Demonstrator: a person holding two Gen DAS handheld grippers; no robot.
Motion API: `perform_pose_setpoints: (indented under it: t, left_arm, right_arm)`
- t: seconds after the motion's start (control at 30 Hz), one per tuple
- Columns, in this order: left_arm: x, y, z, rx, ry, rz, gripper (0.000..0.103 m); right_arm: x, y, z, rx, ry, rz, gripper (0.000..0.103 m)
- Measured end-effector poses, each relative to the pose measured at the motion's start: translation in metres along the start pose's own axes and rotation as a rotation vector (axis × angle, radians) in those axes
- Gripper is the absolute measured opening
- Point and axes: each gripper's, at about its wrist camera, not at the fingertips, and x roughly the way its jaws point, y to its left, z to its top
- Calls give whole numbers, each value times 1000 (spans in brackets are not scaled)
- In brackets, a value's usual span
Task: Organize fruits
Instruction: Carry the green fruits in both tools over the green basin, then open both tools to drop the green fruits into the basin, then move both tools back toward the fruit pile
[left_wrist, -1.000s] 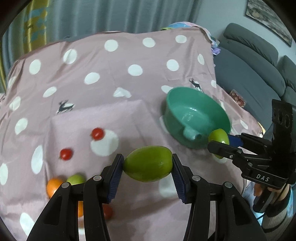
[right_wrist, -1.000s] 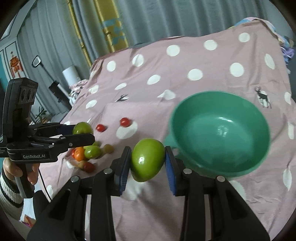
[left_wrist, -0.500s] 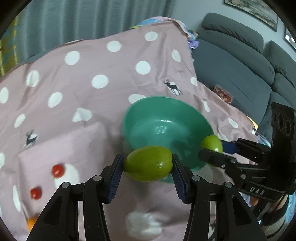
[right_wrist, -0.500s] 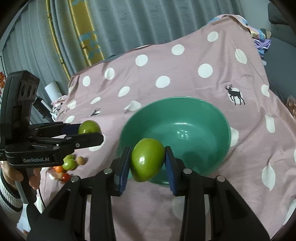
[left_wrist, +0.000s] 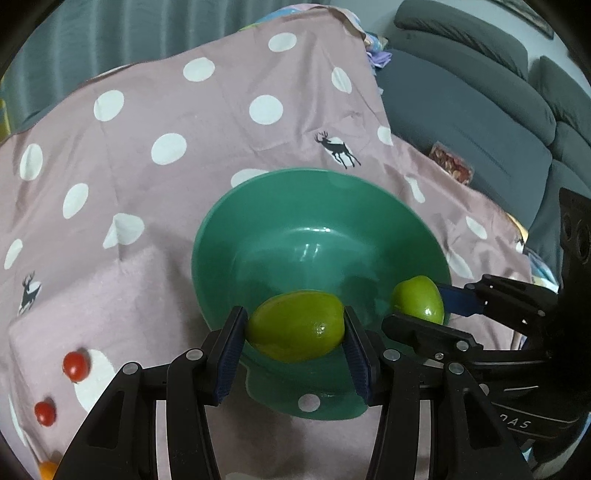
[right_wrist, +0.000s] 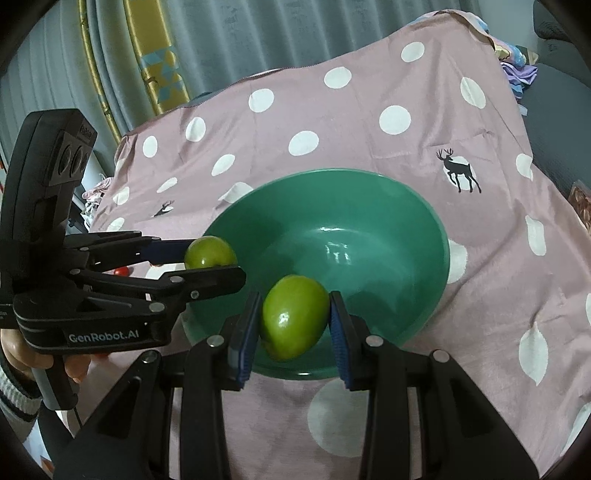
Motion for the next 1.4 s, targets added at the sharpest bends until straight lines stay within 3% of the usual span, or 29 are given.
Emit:
perform_pose_setpoints:
  t: [0.5, 0.67, 0.77, 1.2, 1.4]
  left_arm:
    - [-9, 1, -3, -9, -23, 21, 53]
    - [-31, 7, -9, -37, -57, 50, 71]
    - [-48, 13, -19, -51, -76, 78, 73]
    - [-128, 92, -105, -251, -85, 276, 73]
    - [-158, 132, -162, -372, -41, 377, 73]
  right_arm:
    - [-7, 0, -3, 26, -10, -10, 39]
    - [-24, 4, -6, 42, -38, -9, 44]
    - [-35, 9, -10, 46, -50, 1, 48]
    - [-56, 39, -33, 34, -27, 63, 54]
    - [-55, 57, -39, -5, -3, 86, 55]
